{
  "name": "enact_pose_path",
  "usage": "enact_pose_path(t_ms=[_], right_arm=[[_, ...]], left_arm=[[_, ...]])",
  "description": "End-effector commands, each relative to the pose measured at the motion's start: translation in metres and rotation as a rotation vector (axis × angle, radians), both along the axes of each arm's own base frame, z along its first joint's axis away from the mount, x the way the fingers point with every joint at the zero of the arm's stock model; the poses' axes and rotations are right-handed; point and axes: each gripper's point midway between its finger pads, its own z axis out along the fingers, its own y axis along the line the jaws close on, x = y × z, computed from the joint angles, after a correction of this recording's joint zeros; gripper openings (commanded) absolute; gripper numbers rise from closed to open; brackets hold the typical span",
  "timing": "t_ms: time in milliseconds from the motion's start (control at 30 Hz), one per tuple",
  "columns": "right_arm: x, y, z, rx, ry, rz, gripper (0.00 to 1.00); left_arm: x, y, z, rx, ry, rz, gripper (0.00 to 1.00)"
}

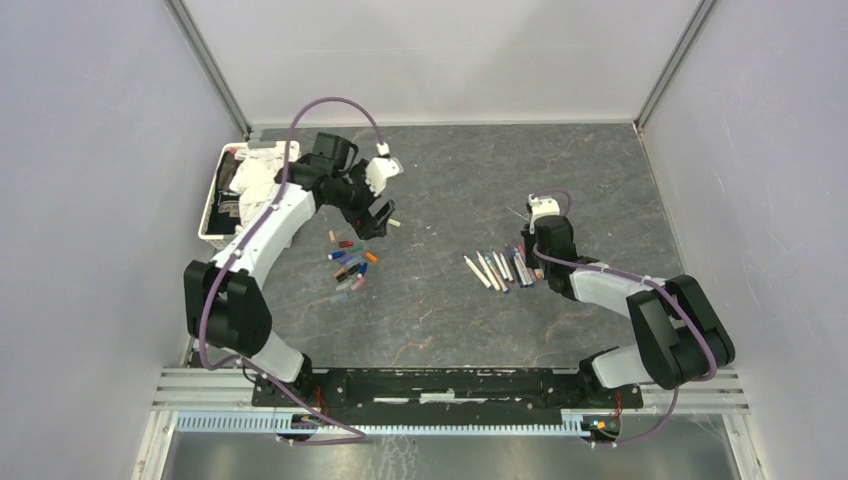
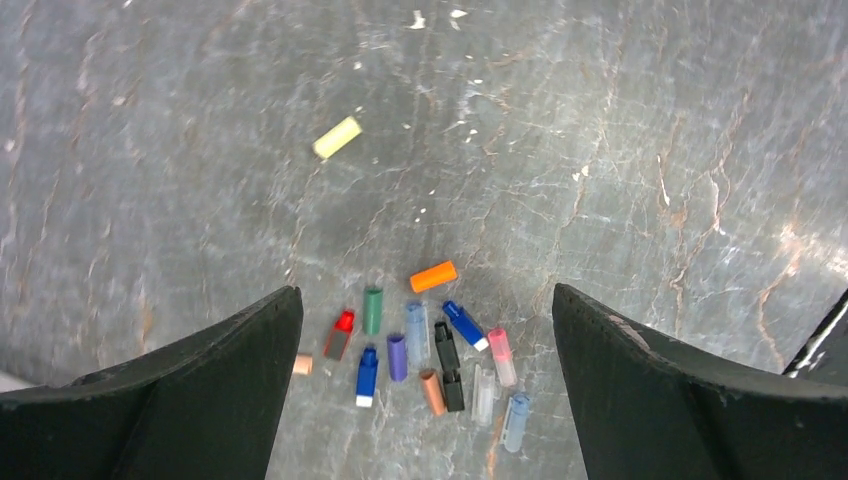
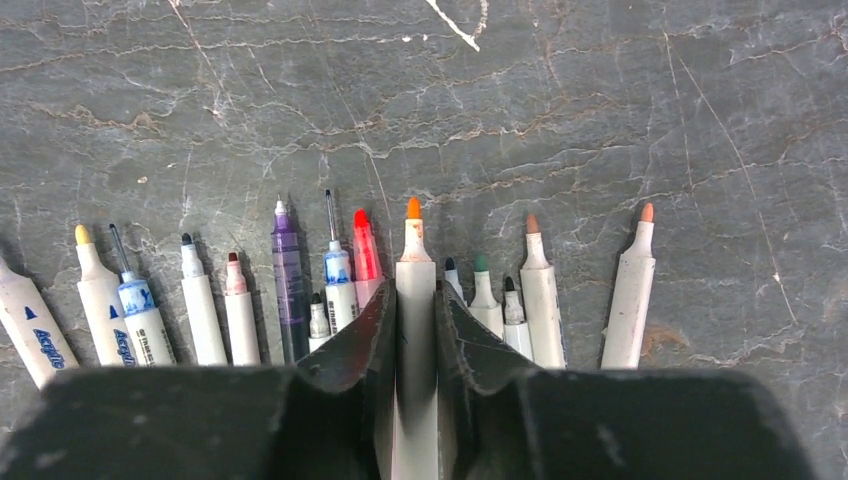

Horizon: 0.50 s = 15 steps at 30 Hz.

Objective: Open the pen caps
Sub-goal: Place the pen at the center of the board.

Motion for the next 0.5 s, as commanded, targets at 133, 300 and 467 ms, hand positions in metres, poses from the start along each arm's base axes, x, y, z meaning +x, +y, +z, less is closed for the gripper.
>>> enact_pose_path(t_ms=[133, 300, 467], right_arm=[[0.012, 0.007, 0.014, 0.036, -0.052, 0.013, 0.31], [0.015, 0.009, 0.027, 0.054, -0.069, 0.009, 0.35], [0.025, 0.013, 0.069, 0.088, -0.137, 0.004, 0.68]], left_arm=[[0.003, 0.029, 0.057, -0.131, -0.036, 0.246, 1.0], [0.0, 0.039, 0.074, -0.136, -0.078, 0.306, 1.0], [0.015, 0.062, 0.092, -0.118, -0.181, 0.461, 1.0]])
